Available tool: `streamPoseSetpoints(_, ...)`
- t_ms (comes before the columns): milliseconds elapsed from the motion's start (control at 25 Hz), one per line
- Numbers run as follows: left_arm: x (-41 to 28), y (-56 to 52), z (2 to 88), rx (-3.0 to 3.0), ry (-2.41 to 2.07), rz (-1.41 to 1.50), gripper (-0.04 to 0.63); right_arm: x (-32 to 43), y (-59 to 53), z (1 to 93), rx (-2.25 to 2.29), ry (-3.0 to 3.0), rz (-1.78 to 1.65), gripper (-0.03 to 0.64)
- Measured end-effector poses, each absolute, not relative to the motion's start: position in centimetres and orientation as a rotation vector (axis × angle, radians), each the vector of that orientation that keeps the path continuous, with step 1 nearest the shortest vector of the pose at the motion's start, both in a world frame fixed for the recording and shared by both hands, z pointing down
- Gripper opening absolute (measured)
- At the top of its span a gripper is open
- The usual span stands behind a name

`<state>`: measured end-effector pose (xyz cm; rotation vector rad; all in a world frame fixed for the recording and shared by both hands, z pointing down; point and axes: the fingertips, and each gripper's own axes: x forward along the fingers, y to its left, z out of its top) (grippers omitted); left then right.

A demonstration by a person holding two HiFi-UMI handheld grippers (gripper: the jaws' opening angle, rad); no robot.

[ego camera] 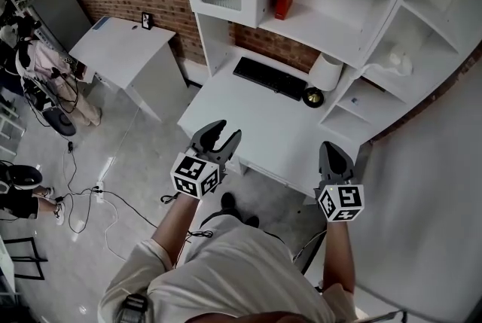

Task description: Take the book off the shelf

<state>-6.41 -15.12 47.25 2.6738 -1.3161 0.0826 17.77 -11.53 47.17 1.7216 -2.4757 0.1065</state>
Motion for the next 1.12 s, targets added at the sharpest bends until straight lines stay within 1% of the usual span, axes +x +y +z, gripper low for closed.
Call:
streamPoseSetpoints(400, -5.3, -22.3, 47.3, 2.694, -1.277, 0.087, 0.181, 19.1, -17.0, 47.1, 1.802, -2.419, 0.112, 0.002)
streamPoseSetpoints(1120, -2.2, -38.9, 44.2, 2.811, -1.130, 0.061, 0.181, 19.4, -29.3, 45.6, 1.955, -2.288, 0.115, 0.002)
